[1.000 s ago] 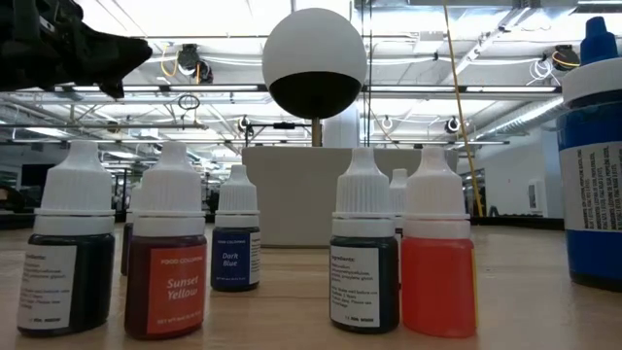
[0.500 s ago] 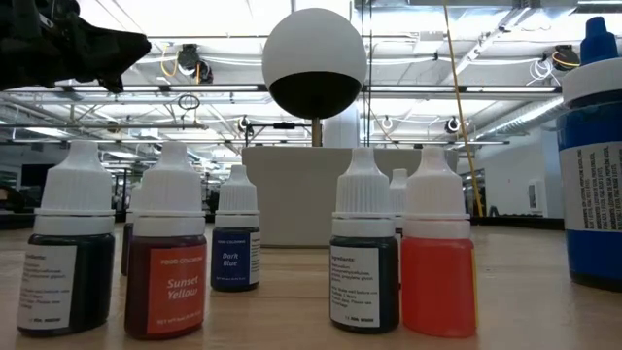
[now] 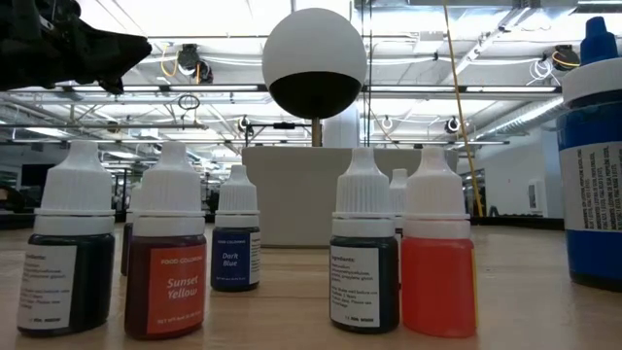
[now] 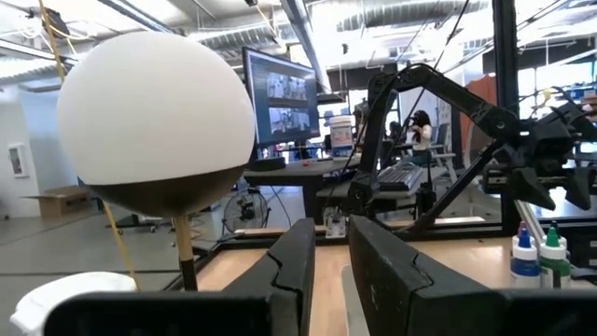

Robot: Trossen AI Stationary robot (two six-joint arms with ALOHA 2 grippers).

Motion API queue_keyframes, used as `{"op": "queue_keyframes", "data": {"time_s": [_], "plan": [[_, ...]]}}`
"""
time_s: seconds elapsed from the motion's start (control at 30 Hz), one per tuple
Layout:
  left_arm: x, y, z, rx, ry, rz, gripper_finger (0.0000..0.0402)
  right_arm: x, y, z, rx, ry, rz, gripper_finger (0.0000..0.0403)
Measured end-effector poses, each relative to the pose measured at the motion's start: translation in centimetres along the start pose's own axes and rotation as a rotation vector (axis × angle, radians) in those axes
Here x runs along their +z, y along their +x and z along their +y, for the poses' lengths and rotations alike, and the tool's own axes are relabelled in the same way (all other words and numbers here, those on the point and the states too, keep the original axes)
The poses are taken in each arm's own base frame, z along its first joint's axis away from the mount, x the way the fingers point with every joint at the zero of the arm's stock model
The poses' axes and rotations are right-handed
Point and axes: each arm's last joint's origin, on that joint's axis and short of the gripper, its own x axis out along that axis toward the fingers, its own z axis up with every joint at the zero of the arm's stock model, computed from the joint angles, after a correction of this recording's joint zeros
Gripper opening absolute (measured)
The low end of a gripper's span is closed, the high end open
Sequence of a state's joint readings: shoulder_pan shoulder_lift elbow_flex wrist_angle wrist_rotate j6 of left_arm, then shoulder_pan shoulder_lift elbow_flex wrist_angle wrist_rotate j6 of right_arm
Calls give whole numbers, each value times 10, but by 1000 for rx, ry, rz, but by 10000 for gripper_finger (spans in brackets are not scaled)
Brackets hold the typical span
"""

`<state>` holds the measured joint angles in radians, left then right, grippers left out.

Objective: Pick & Place food coloring
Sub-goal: Put the large black food coloring bottle into the gray bin

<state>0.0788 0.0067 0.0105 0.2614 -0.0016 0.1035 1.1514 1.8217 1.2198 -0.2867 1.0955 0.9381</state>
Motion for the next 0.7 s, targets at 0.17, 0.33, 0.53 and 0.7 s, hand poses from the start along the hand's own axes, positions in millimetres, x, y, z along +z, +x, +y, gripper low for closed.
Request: {"op": "queue_keyframes", "data": {"time_s": [0.17, 0.33, 0.53, 0.7], "plan": [[0, 0, 0, 0, -13, 2, 76, -2, -3, 0, 5, -3, 3, 183], [0, 0, 0, 1, -27, 2, 76, -7, -7, -3, -12, -15, 22, 183], [0, 0, 0, 0, -29, 2, 76, -12, -7, -13, -59, 3, 68, 183], [0, 0, 0, 0, -30, 3, 76, -11, -2, -14, -51, 21, 117, 183]]}}
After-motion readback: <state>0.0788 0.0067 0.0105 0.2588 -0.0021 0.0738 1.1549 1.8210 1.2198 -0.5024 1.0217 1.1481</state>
